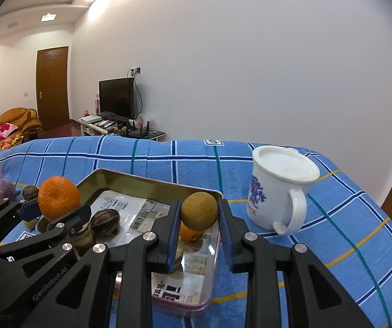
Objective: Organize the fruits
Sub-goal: 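Lift the large orange and tan fruit and carry both over the tin box, then lower the orange and tan fruit into the tin box and open both tools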
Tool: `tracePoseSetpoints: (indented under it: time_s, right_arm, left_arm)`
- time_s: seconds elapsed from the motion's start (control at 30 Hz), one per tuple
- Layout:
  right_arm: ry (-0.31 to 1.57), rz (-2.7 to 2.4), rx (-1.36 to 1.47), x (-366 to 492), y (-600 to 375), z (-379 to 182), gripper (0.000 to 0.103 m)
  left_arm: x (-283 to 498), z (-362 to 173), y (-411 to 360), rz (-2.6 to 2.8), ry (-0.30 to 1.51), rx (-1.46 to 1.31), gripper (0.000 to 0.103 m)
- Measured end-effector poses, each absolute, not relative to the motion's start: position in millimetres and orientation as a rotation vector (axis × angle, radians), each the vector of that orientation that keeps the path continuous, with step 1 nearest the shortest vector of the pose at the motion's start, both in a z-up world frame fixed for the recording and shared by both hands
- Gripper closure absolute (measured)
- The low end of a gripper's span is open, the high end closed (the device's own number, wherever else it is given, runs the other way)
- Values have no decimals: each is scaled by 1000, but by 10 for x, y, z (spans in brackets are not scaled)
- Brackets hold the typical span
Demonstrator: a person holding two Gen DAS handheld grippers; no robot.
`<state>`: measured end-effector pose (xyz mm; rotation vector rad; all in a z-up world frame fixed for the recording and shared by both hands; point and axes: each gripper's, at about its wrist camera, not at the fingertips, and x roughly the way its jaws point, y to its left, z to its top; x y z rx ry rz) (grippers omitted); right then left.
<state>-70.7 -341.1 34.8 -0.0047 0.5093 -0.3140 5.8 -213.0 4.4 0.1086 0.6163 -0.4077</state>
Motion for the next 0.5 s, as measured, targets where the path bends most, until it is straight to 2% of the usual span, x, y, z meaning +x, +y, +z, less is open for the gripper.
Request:
tracePoseSetpoints:
  time_s: [0.5]
  right_arm:
    - [560, -221, 54, -448, -3476, 247, 74]
  left_arm:
    - [261, -26, -2103, -426, 670, 68, 55]
